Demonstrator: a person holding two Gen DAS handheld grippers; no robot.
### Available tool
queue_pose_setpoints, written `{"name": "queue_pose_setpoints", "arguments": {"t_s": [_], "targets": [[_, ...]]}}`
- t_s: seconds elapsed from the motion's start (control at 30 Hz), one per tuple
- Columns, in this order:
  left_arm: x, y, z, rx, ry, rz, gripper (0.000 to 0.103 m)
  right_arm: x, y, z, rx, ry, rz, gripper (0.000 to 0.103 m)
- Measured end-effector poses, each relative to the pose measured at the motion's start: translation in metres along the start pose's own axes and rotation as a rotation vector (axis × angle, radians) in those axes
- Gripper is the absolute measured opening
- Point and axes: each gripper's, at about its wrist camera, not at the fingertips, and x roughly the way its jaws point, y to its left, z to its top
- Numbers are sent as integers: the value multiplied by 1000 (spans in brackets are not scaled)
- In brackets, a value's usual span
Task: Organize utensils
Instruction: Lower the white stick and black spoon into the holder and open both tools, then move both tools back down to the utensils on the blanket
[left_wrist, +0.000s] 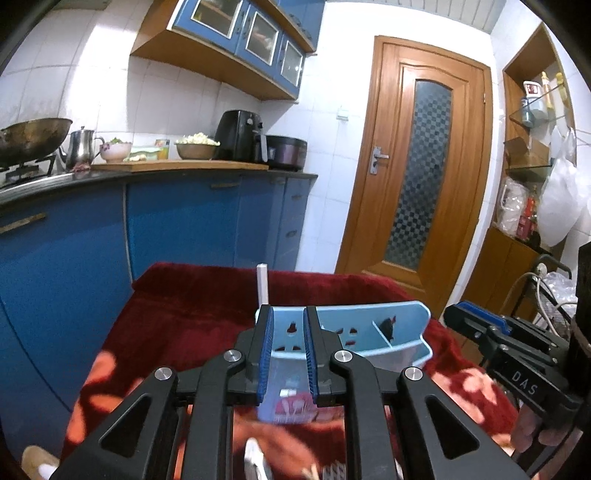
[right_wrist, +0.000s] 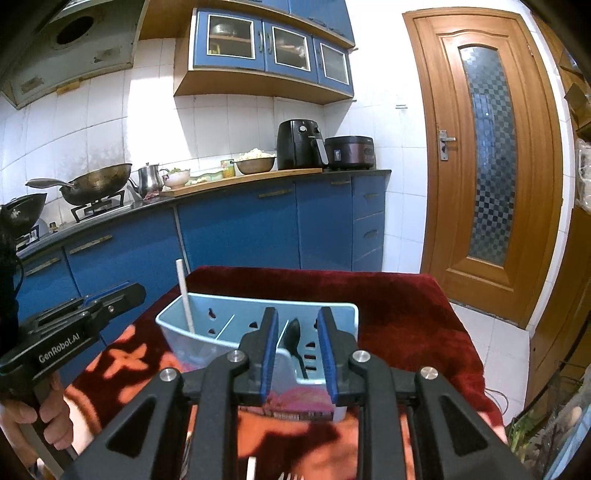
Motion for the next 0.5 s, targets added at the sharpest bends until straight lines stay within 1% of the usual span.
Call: {"name": "queue_pose_setpoints", "arguments": {"t_s": [0.13,0.27,0.5], "targets": [[-16,-1,-2,23,32,18,16,-15,2,-4,-6,20,0,24],[-29,0,-8,42,75,32,16,-26,5,-13,-17,59,4,24],[-35,5,-22,39,202,21,16,-33,7,-31,-26,170,12,24]]}}
